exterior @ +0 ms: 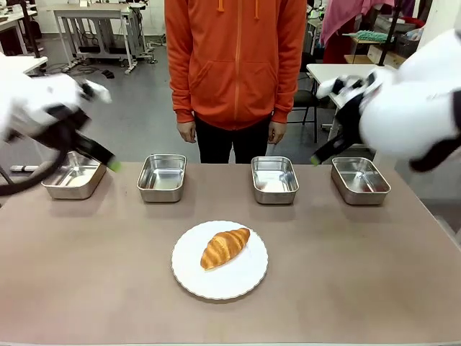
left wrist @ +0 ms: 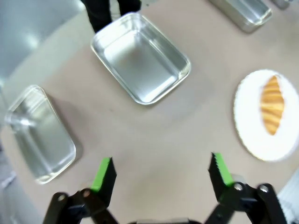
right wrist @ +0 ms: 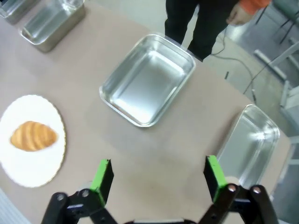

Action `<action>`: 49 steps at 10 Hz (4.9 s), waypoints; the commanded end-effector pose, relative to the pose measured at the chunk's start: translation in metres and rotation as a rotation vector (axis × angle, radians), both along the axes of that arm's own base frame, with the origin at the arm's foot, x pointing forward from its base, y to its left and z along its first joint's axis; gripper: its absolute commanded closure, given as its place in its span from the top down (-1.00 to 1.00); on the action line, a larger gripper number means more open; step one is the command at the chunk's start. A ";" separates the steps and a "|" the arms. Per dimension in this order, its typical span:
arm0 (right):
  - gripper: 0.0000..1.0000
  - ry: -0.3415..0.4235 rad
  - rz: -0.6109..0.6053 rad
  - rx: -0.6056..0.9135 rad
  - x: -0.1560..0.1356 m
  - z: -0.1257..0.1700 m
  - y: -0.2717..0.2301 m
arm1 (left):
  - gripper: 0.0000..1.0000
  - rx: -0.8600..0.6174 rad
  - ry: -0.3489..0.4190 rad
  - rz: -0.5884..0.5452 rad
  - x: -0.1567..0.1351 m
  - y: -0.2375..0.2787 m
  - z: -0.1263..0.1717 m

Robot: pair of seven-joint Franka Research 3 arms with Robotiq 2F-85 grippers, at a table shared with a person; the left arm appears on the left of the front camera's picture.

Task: Place the bread in the container.
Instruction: Place the Butter Roll into the Airtight Container indicated by the human.

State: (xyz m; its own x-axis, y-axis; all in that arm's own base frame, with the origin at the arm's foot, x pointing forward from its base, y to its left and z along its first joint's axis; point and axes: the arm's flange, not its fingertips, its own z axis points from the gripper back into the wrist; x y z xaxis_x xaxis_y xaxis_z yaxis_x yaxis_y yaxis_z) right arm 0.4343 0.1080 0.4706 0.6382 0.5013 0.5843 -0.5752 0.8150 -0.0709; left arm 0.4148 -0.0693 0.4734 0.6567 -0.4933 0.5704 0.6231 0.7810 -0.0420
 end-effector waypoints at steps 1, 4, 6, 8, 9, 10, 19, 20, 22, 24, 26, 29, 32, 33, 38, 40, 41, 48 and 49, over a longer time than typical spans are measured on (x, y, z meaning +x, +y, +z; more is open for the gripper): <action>1.00 0.017 0.075 0.085 0.027 0.016 -0.068 | 1.00 -0.042 0.063 -0.125 0.017 0.071 0.032; 1.00 0.047 0.218 0.232 0.042 0.017 -0.148 | 1.00 -0.099 0.039 -0.329 0.023 0.158 0.032; 1.00 0.013 0.156 0.196 0.022 0.029 -0.141 | 1.00 -0.028 -0.093 -0.219 0.009 0.160 0.024; 1.00 0.013 0.156 0.196 0.022 0.029 -0.141 | 1.00 -0.089 0.018 -0.288 0.007 0.173 0.036; 1.00 0.013 0.156 0.196 0.022 0.029 -0.141 | 1.00 -0.089 0.018 -0.288 0.007 0.173 0.036; 1.00 0.013 0.156 0.196 0.022 0.029 -0.141 | 1.00 -0.089 0.018 -0.288 0.007 0.173 0.036; 1.00 -0.054 0.086 0.375 0.069 0.047 -0.256 | 1.00 -0.290 -0.238 -0.266 0.018 0.271 0.078; 1.00 -0.061 0.082 0.394 0.069 0.050 -0.264 | 1.00 -0.304 -0.234 -0.248 0.018 0.271 0.080; 1.00 -0.067 0.071 0.407 0.070 0.052 -0.269 | 1.00 -0.324 -0.207 -0.211 0.019 0.266 0.079; 1.00 -0.063 0.067 0.416 0.070 0.052 -0.271 | 1.00 -0.318 -0.198 -0.194 0.018 0.254 0.078; 1.00 -0.058 0.068 0.418 0.071 0.052 -0.272 | 1.00 -0.309 -0.181 -0.188 0.018 0.246 0.077; 1.00 -0.045 0.069 0.417 0.072 0.051 -0.272 | 1.00 -0.293 -0.150 -0.172 0.018 0.242 0.073; 1.00 -0.024 0.046 0.404 0.066 0.049 -0.269 | 1.00 -0.304 -0.161 -0.198 0.025 0.246 0.075; 1.00 -0.024 0.046 0.404 0.066 0.049 -0.269 | 1.00 -0.304 -0.161 -0.198 0.025 0.246 0.075; 1.00 -0.024 0.046 0.404 0.066 0.049 -0.269 | 1.00 -0.304 -0.161 -0.198 0.025 0.246 0.075; 1.00 -0.024 0.046 0.404 0.066 0.049 -0.269 | 1.00 -0.304 -0.161 -0.198 0.025 0.246 0.075; 1.00 -0.024 0.046 0.404 0.066 0.049 -0.269 | 1.00 -0.304 -0.161 -0.198 0.025 0.246 0.075; 1.00 -0.024 0.046 0.404 0.066 0.049 -0.269 | 1.00 -0.304 -0.161 -0.198 0.025 0.246 0.075; 1.00 -0.024 0.046 0.404 0.066 0.049 -0.269 | 1.00 -0.304 -0.161 -0.198 0.025 0.246 0.075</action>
